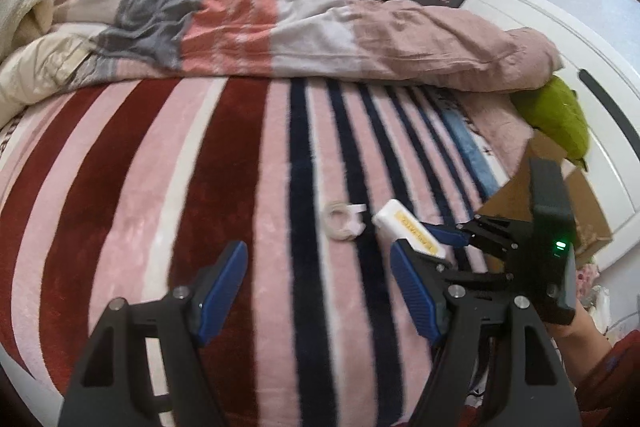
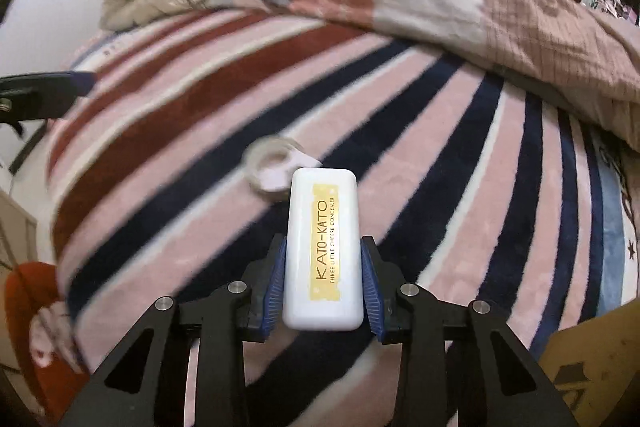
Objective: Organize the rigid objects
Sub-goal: 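Close the right tool on the white KATO-KATO bar, then carry the KATO-KATO bar into the cardboard box and open the right tool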
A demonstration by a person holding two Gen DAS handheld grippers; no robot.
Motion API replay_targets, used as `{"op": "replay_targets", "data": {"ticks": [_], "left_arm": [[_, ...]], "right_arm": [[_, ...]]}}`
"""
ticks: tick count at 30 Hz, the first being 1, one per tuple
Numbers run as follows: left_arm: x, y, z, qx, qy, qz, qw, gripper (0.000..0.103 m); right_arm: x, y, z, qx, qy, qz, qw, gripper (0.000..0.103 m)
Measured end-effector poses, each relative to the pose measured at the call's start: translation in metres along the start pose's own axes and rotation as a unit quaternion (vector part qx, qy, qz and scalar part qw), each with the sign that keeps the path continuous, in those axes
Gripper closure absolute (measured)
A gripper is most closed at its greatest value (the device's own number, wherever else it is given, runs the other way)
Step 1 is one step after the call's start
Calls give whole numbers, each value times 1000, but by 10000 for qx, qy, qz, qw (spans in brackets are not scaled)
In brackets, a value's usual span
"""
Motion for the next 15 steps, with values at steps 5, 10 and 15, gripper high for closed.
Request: {"op": "replay_targets", "data": {"ticks": [5,10,15], "left_arm": [[-20,-37,8,248,-223,-512,9981,32],[-38,-88,23,685,-436,-961,9921,41],[-39,-141,41,1184,-436,-1333,9830,69]], "right_arm": [[-69,28,1,-394,-695,406,9960,72],[-125,36,-5,-556,-1214,549,9895,72],[-164,15,-22,-387,-1581,416,9858,72]]}}
Point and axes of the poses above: each gripper's, at about its wrist camera, not at the fingertips, and x roughly the way its jaws point, y to its left, z to its top, the point moved 4 cm from there along x, roughly the way its jaws point, and after that the axes turned 11 degrees about y, right-handed, at the moved point
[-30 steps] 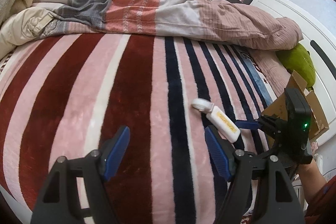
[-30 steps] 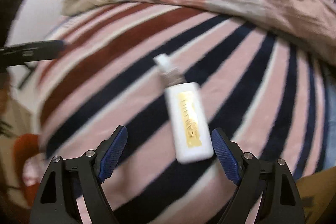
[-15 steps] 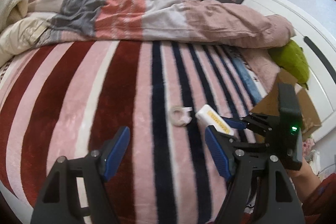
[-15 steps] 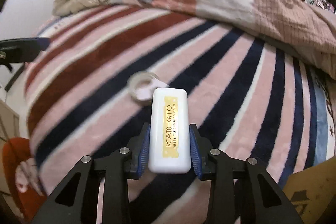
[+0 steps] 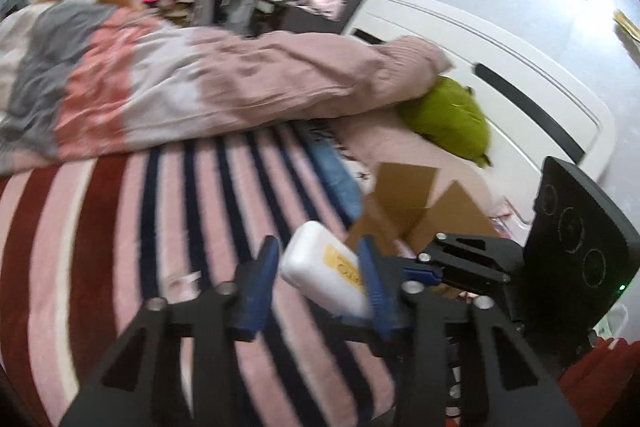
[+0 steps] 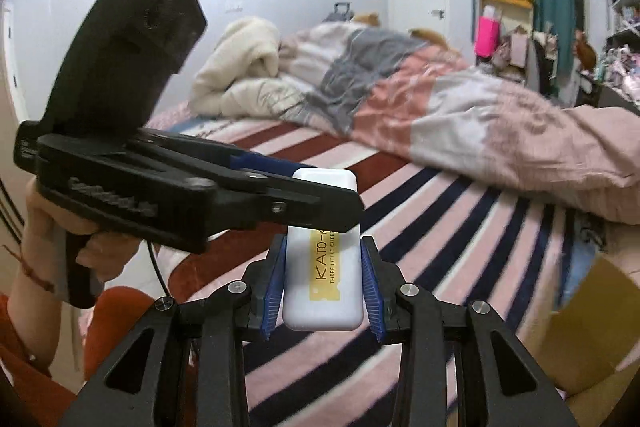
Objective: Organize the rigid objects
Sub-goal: 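Carry the KATO-KATO bar into the cardboard box and open the right tool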
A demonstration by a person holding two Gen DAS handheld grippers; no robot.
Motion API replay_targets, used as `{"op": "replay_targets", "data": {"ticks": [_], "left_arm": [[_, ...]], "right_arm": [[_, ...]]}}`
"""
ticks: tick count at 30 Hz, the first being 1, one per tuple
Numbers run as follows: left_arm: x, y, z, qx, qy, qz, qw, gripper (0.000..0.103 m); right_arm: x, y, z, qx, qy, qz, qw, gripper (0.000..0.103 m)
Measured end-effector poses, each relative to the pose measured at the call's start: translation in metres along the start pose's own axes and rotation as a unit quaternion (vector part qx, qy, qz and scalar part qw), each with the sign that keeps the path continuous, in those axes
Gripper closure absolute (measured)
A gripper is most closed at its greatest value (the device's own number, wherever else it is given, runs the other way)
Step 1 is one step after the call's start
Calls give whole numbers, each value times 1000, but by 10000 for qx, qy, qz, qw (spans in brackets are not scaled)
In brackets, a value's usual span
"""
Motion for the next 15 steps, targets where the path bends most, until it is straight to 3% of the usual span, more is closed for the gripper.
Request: {"op": "replay_targets", "data": {"ticks": [8,15], "left_arm": [[68,-75,47,729,510,-251,9957,70],[133,-113,55,1036,1237,-305,9864,70]], "right_arm": [[-47,-70,-34,661,-106,-550,9962,72],[-52,-124,-65,1174,587,-821,9879,72]]}}
Point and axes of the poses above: each gripper's, at about its wrist camera, not at the fingertips, and x roughly the way its jaws point, y to its left, z to its top, the point moved 4 cm from there along x, roughly the way its jaws point, and after that the axes turned 11 degrees about y, right-handed, at the moved point
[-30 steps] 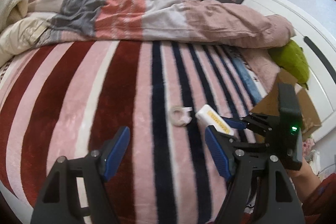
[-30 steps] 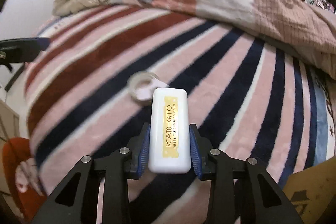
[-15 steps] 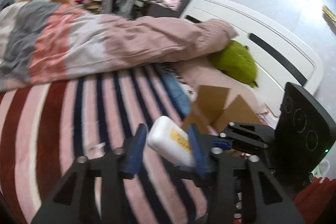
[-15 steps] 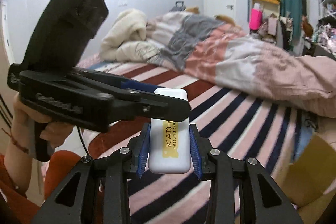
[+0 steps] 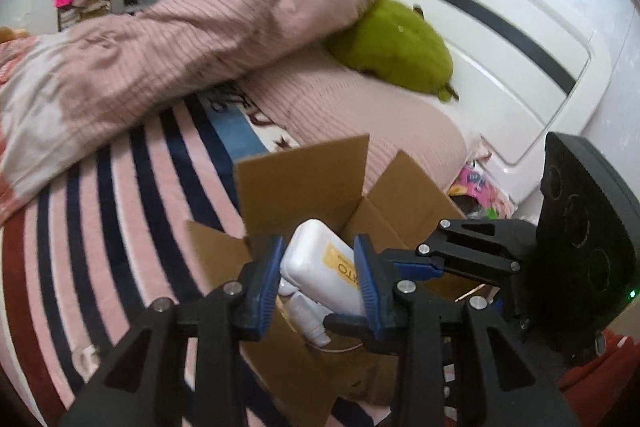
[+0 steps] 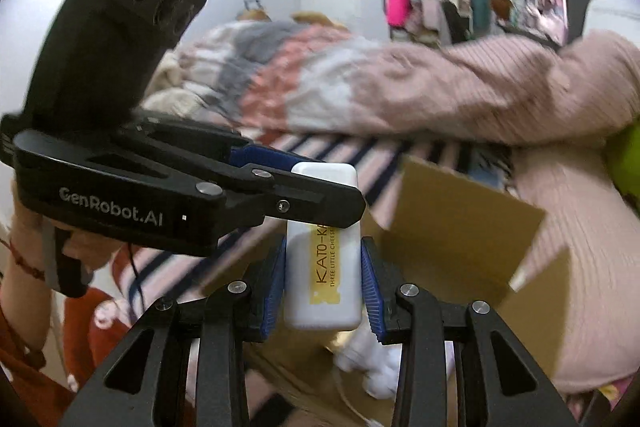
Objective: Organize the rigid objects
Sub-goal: 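Carry the KATO-KATO bar into the cardboard box and open the right tool, then move the right tool to the white tape roll and grasp it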
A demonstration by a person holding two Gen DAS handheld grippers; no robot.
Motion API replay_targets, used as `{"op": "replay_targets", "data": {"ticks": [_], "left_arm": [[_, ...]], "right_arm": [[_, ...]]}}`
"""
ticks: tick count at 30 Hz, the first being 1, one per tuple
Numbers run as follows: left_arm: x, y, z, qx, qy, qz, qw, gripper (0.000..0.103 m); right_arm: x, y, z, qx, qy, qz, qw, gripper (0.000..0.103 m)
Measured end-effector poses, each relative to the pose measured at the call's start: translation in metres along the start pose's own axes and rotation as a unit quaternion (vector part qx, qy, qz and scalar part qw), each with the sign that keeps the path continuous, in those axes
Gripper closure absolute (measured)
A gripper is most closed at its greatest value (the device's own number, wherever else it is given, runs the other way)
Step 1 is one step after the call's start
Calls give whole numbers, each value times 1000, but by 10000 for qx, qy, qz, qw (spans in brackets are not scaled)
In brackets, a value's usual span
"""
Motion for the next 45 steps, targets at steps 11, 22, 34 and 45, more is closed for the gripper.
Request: {"op": "replay_targets", "data": {"ticks": [11,22,34,45], "left_arm": [[-1,6,-6,-54,35,192,9998,46],[-126,111,-95,-1297,-1007,1277,9781,34],[-132,218,-198,-2457,-849,1779,9491,33],[-98,255,-224,-2860,-547,1617,9429,33]], "right_arm": [[6,-21,-12,370,440,-55,9983,72],[13,69,35,-448,-2,500,9977,54],[143,178,53,-1208,758,924,9855,33],[247,162,53,-1415,915,315,9852,33]]}}
Point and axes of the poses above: each gripper's, at about its wrist camera, not at the fingertips, and x roughly the way its jaws point, y to its left, z to its top, the point moved 4 cm from there along x, roughly the way its jaws point, and after that the axes turned 11 degrees about y, right-handed, at the moved point
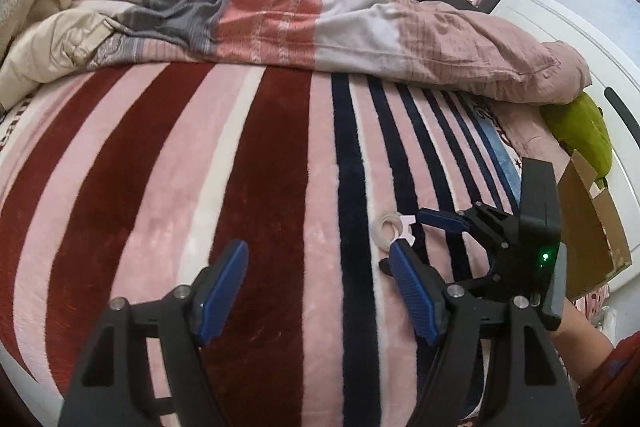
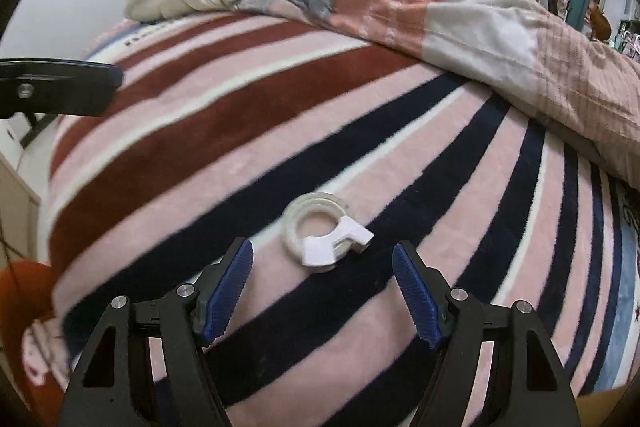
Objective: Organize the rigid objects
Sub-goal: 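Move the right tool to the white tape roll and grasp it, then drop the tape roll into the cardboard box from the right tool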
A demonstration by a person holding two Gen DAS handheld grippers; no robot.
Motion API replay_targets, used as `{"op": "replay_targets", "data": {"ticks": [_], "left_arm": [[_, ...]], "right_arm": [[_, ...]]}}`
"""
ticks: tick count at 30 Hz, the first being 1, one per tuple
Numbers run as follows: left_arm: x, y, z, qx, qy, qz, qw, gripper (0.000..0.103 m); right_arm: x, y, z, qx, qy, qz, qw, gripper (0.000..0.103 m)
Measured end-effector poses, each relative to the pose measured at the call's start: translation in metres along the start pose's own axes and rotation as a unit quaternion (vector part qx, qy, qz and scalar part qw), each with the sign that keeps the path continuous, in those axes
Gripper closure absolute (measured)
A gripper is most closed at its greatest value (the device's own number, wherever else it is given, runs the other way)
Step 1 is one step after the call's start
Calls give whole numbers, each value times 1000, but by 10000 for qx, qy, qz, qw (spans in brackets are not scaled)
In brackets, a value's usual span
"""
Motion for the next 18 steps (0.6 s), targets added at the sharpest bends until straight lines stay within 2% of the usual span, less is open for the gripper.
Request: {"op": "replay_targets", "data": {"ticks": [2,3,4,6,12,18], "left_arm": [[3,-2,0,-8,28,-8,10000,33],[4,-2,0,-4,35,-15,10000,33],[4,-4,1,4,42,-23,10000,33],[4,-10,2,44,45,-35,10000,33],[-8,-41,2,319,-11,-221,9992,33],[-35,-94,3,795,-258,-826,9931,33]], "right_arm": [[6,1,1,-114,-39,19,9999,36],[8,1,1,-169,-30,-61,9998,41],[8,2,0,-190,-12,-100,9998,61],[2,3,0,-169,-43,-57,9998,69],[-41,15,-7,-307,-374,59,9988,69],[-118,26,-15,-382,-954,231,9944,69]]}}
Point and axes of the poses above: each gripper's, at about its wrist camera, not at the fingertips, and x roughly the way its jaws point, y to its left, z to its top, the point moved 4 cm from there along x, roughly the way its jaws point, and after that the axes turned 11 degrees about y, right-handed, at the moved point
